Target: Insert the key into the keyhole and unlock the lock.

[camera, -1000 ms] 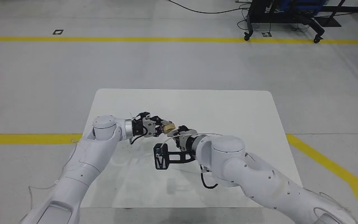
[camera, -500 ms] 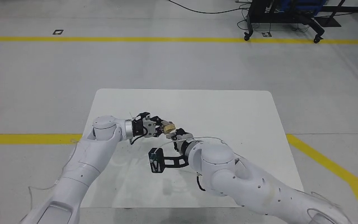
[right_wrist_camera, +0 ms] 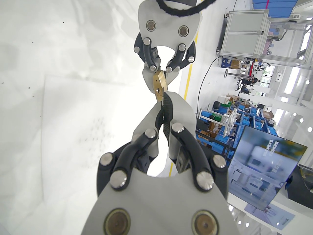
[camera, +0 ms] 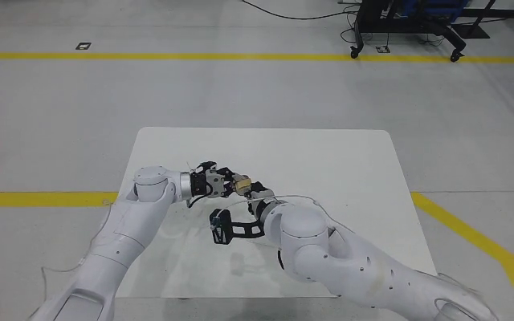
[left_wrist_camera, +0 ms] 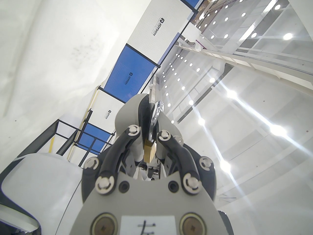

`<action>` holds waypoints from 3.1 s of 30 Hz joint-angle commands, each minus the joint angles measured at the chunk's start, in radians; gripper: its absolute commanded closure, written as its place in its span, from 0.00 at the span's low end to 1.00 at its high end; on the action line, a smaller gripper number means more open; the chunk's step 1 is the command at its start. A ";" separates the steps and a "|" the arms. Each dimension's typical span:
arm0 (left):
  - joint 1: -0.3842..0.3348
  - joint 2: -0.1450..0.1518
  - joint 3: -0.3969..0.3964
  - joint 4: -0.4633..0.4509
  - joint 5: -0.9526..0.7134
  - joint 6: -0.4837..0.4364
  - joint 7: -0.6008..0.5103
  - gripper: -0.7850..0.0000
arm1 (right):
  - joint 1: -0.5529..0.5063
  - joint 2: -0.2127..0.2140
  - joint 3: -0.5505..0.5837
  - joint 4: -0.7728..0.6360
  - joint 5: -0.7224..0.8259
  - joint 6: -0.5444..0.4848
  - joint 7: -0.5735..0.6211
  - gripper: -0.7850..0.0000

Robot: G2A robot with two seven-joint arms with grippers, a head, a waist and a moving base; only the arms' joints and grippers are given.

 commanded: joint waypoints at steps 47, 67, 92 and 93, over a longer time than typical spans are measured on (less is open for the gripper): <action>0.017 -0.005 0.001 -0.016 -0.056 0.132 0.080 1.00 | -0.143 0.017 0.121 -0.014 -0.240 -0.180 -0.282 1.00; 0.014 -0.006 0.017 -0.016 -0.055 0.137 0.076 1.00 | -0.160 0.001 0.131 0.011 -0.297 -0.200 -0.291 1.00; 0.016 -0.008 0.028 -0.019 -0.071 0.145 0.065 1.00 | -0.142 -0.049 0.113 0.065 -0.278 -0.203 -0.202 1.00; 0.016 -0.008 0.028 -0.019 -0.072 0.146 0.064 1.00 | -0.139 -0.051 0.113 0.069 -0.276 -0.204 -0.200 1.00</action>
